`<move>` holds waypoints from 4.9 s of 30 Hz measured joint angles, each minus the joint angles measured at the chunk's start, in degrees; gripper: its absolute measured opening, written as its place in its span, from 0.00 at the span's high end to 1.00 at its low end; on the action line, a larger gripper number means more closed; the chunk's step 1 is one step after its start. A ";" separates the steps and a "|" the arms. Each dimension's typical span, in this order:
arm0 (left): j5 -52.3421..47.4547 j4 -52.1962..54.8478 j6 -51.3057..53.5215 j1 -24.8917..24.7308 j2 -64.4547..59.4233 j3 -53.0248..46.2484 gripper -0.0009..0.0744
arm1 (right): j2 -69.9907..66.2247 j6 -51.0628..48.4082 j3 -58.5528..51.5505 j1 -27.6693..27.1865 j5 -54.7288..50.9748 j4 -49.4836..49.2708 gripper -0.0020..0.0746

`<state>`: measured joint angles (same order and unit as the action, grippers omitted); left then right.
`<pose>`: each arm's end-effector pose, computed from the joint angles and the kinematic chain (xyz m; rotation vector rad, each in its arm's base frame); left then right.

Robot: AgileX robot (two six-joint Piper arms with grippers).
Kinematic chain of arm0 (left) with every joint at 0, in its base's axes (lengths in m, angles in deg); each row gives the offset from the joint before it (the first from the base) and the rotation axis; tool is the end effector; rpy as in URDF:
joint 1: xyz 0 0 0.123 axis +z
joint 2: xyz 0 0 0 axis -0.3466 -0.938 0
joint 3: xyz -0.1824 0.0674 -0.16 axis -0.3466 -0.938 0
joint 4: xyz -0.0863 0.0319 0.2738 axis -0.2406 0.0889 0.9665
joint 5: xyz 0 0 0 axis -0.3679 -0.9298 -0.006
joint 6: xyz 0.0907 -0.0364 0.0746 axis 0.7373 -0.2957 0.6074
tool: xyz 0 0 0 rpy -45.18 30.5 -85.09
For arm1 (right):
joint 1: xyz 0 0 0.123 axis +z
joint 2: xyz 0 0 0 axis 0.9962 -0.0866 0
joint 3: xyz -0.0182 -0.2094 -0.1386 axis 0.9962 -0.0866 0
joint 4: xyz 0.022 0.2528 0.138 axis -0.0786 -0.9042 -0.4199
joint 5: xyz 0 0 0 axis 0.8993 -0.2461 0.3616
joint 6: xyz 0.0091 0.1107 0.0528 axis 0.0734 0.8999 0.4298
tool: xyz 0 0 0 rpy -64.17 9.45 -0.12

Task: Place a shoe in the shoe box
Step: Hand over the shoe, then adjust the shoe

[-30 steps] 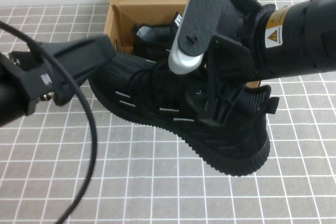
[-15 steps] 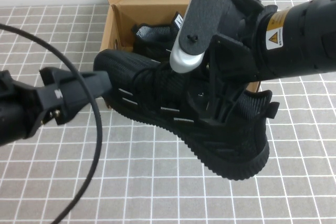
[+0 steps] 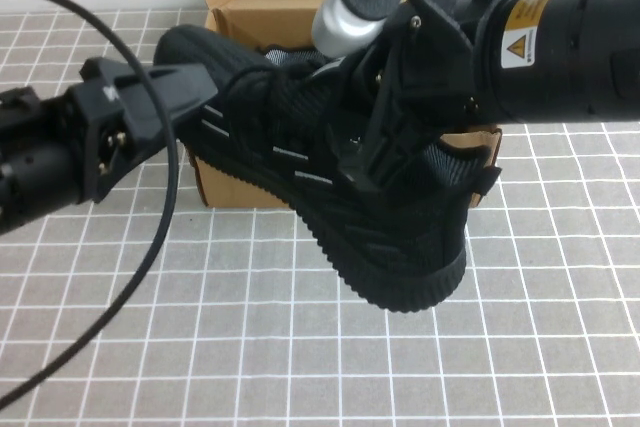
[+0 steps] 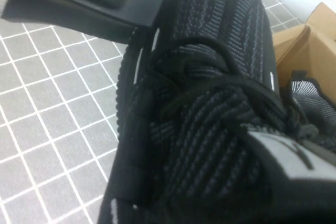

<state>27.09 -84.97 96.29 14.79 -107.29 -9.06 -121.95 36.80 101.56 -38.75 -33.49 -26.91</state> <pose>0.2730 -0.1061 0.2935 -0.0420 1.9299 -1.1792 0.2651 0.2829 0.3572 -1.0986 1.7710 0.3553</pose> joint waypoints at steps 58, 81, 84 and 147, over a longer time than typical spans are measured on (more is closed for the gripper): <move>-2.44 -10.59 6.76 0.23 -9.05 0.12 0.24 | 0.00 1.99 0.58 -1.14 3.53 -6.37 0.98; -1.16 -10.93 4.50 0.31 -13.18 2.77 0.76 | -1.73 -0.13 0.58 -1.14 3.40 -6.65 0.98; -1.01 -10.93 4.50 0.31 -13.27 2.77 0.76 | -1.77 -0.49 0.58 -1.14 3.40 -6.65 0.97; 27.35 -10.13 -13.95 -12.80 -37.06 29.28 0.77 | 12.06 39.01 1.30 -1.14 -29.60 35.98 0.99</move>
<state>54.45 -95.10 82.34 2.00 -144.35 20.23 -109.89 75.81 102.85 -39.89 -63.09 9.07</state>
